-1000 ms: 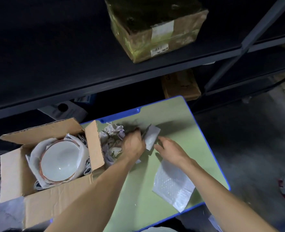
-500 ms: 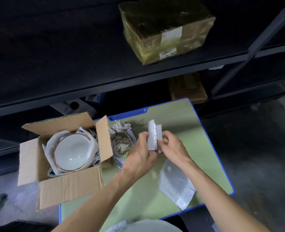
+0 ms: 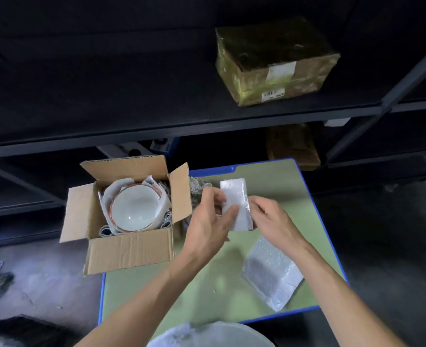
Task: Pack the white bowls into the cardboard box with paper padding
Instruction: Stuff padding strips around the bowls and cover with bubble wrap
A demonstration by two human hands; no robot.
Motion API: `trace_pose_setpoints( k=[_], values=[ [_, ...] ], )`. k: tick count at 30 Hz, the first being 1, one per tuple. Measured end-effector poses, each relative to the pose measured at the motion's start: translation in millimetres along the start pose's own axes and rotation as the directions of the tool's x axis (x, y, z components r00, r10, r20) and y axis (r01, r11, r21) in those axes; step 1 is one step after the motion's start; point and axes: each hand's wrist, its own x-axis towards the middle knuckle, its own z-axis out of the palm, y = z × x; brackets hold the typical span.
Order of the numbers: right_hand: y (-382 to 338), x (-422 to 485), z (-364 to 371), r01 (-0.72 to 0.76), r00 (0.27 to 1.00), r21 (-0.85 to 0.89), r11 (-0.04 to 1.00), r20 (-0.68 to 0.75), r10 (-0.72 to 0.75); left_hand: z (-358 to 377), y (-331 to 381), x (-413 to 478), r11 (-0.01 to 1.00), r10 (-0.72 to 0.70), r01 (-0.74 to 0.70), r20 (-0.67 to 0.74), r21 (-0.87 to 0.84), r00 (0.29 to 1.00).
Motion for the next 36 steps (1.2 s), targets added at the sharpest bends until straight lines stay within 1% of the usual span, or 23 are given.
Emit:
trace_pose_setpoints(
  k=[2,5,7,9,11,14,16,18,20,21,22,25,27,29,31,32,34,36],
  values=[
    [-11,-3,0,0.003,1.000,0.048,0.999,-0.020,-0.002,-7,2,-4,0.999,0.021,-0.021,0.004,-0.040,1.000],
    [-27,-4,5,0.025,1.000,0.126,0.992,0.001,-0.025,-17,4,-10,0.997,0.070,-0.070,-0.001,-0.032,0.998],
    [-34,-5,14,0.062,0.997,0.147,0.987,0.025,-0.067,-22,3,-12,0.998,0.060,-0.060,-0.049,-0.008,0.997],
    [-39,-7,24,0.135,0.990,0.110,0.985,0.021,-0.138,-29,3,-15,0.999,0.034,-0.033,-0.110,0.011,0.993],
    [-43,-7,33,0.170,0.985,0.077,0.983,0.006,-0.171,-38,5,-18,0.999,0.041,-0.042,-0.141,-0.005,0.989],
    [-53,-4,43,0.206,0.978,0.038,0.978,0.026,-0.207,-55,10,-27,0.992,0.052,-0.072,-0.176,-0.108,0.983],
    [-63,-2,47,0.261,0.963,0.019,0.965,0.062,-0.261,-69,13,-31,0.981,0.049,-0.082,-0.184,-0.175,0.982],
    [-77,0,53,0.322,0.941,-0.034,0.946,0.117,-0.316,-85,17,-28,0.984,0.066,-0.096,-0.192,-0.151,0.979],
    [-90,4,62,0.334,0.932,-0.030,0.942,0.159,-0.325,-102,16,-23,0.990,0.111,-0.127,-0.227,-0.060,0.967],
    [-96,6,67,0.326,0.931,0.000,0.945,0.174,-0.321,-111,14,-20,0.990,0.126,-0.139,-0.253,-0.035,0.959],
    [-102,8,72,0.309,0.931,0.042,0.950,0.190,-0.311,-119,11,-19,0.990,0.115,-0.135,-0.279,-0.052,0.953],
    [-114,16,89,0.223,0.939,0.146,0.964,0.233,-0.252,-141,3,-19,0.977,0.028,-0.092,-0.312,-0.190,0.950],
    [-119,22,102,0.190,0.950,0.154,0.970,0.218,-0.221,-153,-6,-21,0.983,0.013,-0.066,-0.293,-0.173,0.956],
    [-122,29,115,0.181,0.964,0.117,0.976,0.177,-0.200,-163,-16,-22,0.992,-0.008,-0.027,-0.268,-0.126,0.963],
    [-127,33,125,0.156,0.971,0.119,0.981,0.164,-0.175,-172,-28,-24,0.995,-0.033,0.006,-0.279,-0.097,0.960],
    [-129,35,130,0.120,0.973,0.165,0.979,0.178,-0.149,-176,-32,-25,0.994,-0.050,0.019,-0.291,-0.107,0.956],
    [-130,39,139,-0.018,0.967,0.278,0.960,0.249,-0.054,-182,-39,-28,0.987,-0.101,0.057,-0.305,-0.150,0.947],
    [-130,41,149,-0.119,0.945,0.321,0.940,0.328,0.007,-186,-45,-31,0.983,-0.161,0.124,-0.303,-0.139,0.939]
  ],
)
